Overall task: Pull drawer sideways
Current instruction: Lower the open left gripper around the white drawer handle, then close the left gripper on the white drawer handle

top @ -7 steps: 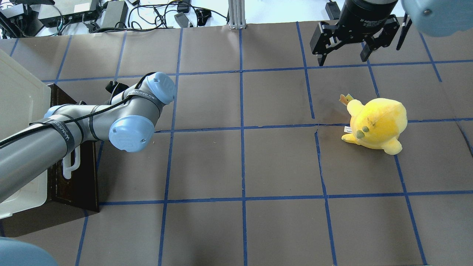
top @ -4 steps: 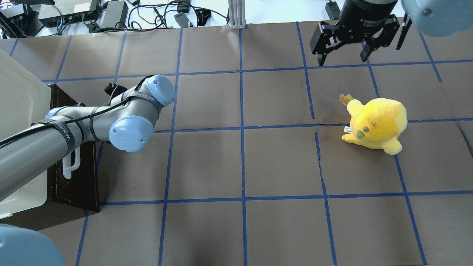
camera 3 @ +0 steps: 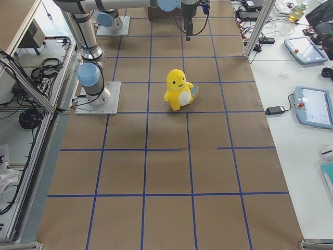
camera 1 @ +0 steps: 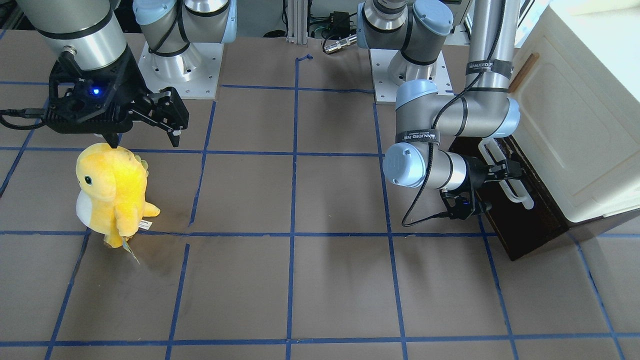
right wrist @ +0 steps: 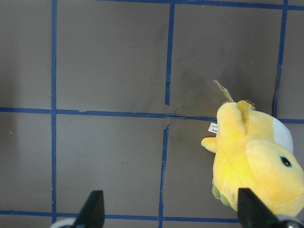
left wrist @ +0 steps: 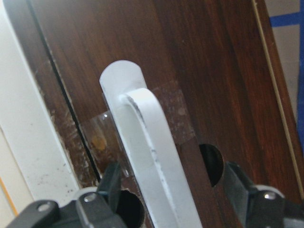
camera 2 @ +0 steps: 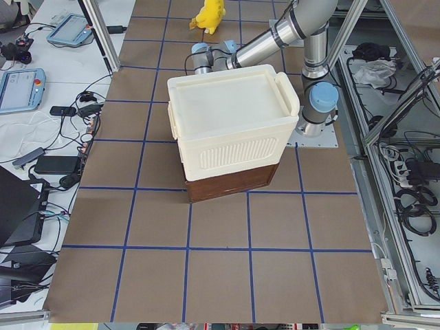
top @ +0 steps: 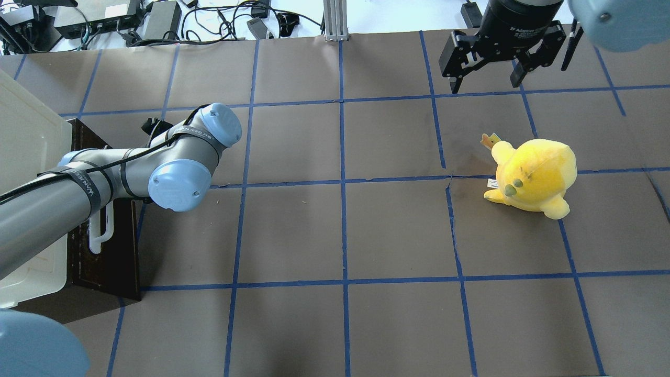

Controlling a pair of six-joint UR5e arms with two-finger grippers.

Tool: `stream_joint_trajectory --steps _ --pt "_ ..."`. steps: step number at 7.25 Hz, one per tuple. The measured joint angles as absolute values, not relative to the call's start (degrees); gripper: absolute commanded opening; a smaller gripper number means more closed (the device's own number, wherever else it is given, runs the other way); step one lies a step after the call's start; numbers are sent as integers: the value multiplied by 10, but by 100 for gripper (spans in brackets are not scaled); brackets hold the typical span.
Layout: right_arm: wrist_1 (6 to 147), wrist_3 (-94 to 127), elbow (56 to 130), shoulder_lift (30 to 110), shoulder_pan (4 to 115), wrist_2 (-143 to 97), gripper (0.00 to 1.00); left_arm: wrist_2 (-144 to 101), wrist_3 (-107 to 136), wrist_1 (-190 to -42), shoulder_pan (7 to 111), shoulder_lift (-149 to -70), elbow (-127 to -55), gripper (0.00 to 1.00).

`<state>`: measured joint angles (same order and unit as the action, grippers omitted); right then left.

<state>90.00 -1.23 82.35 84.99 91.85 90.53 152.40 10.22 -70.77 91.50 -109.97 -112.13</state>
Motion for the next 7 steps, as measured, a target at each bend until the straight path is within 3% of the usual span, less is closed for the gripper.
stream_joint_trajectory --steps 2,7 --pt "900 -12 824 850 918 905 100 1523 101 -709 918 -1101 -1119 54" --pt "900 -12 824 850 918 905 100 1524 96 -709 920 -1099 -1118 53"
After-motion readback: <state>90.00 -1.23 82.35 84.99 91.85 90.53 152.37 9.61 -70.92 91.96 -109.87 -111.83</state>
